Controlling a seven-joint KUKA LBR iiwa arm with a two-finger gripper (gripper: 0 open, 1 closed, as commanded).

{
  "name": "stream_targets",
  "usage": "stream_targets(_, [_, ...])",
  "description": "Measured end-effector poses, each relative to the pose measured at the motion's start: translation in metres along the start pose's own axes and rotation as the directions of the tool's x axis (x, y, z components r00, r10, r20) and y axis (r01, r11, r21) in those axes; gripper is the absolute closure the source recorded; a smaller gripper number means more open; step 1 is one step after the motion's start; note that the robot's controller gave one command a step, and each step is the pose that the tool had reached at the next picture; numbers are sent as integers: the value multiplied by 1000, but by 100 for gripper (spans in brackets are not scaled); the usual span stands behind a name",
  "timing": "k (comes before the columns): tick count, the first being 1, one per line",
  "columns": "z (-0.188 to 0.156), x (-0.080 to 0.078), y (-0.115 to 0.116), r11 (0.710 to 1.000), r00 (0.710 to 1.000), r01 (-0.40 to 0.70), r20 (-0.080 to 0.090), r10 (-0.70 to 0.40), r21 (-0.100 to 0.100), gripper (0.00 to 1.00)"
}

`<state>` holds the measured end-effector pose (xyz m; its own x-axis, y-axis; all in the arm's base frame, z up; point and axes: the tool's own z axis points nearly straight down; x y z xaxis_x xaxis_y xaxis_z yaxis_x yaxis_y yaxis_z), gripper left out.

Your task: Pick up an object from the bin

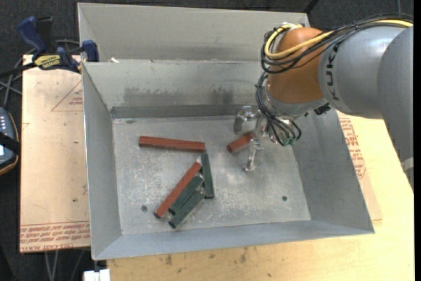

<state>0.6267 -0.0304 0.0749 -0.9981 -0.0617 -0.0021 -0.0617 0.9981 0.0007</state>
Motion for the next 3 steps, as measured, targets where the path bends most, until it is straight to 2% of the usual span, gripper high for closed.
stream_targets(1, [4, -1, -5, 999, 999, -37, 1, 37, -1, 0])
stream_targets(2, [0, -1, 0, 1000, 1000, -2, 1, 2, 0, 100])
stream_targets(3, [0, -1, 0, 1000, 1000, -2, 1, 2, 0, 100])
